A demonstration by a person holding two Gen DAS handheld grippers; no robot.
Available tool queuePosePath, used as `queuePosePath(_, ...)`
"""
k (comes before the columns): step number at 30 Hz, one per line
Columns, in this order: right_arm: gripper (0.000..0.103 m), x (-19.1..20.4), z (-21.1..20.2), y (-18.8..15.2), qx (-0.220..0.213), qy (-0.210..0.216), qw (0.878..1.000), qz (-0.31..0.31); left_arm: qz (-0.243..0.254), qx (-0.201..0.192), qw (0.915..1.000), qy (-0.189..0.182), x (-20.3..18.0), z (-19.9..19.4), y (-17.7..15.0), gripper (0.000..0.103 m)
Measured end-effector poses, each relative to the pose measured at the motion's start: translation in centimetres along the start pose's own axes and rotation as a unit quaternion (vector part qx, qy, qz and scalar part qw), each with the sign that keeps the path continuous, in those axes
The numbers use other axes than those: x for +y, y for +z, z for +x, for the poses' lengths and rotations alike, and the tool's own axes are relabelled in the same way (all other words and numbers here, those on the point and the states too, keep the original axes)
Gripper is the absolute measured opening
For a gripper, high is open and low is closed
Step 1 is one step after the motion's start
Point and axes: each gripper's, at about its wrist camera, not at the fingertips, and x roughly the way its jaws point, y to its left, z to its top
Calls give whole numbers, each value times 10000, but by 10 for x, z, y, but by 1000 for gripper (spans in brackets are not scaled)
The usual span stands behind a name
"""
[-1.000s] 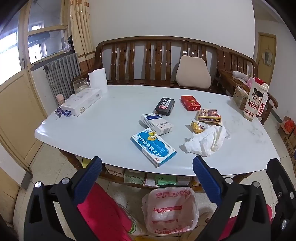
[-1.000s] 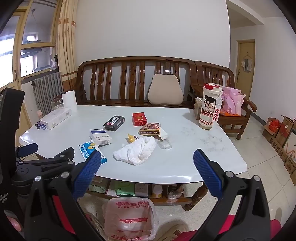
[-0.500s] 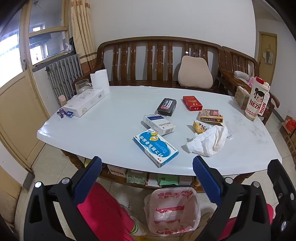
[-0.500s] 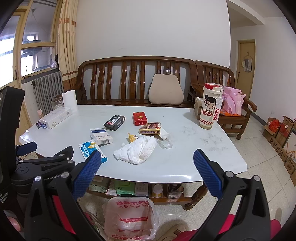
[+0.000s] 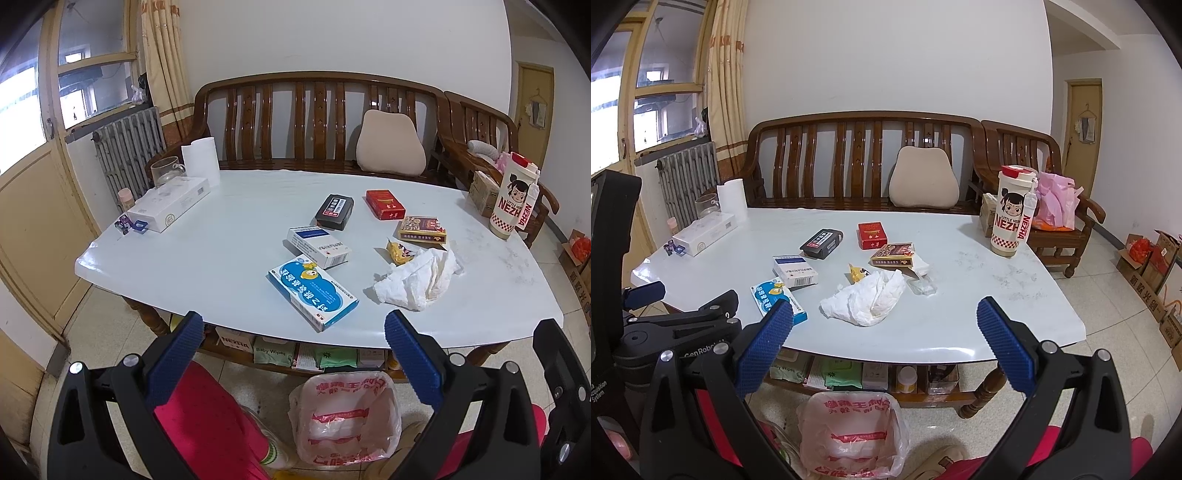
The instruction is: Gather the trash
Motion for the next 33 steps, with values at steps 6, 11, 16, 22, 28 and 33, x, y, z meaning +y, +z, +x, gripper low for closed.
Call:
queuePosePath(6, 98, 0, 0, -1, 4, 14, 10000, 7, -9, -10, 10000, -4, 1, 0, 0, 96)
queuePosePath(11, 98, 0, 0, -1, 2, 20, 10000, 10, 46, -6, 10000, 0, 1, -1, -1, 96)
queuePosePath(16, 98, -3, 0, -1, -13, 7, 10000, 31, 117, -8, 9999, 23, -6, -3, 0, 96)
queuePosePath(22, 98, -6, -3, -1, -37, -5, 10000, 44, 170, -27, 9999, 4, -9, -5, 0, 96)
queuePosePath(28, 98, -6, -3, -1, -34, 4, 10000, 47, 220, -28, 9998, 20, -10, -5, 1, 96)
queuePosePath(33, 98, -5, -3, 0, -33, 7, 10000, 46, 203, -27, 9998, 41, -9, -5, 2, 96)
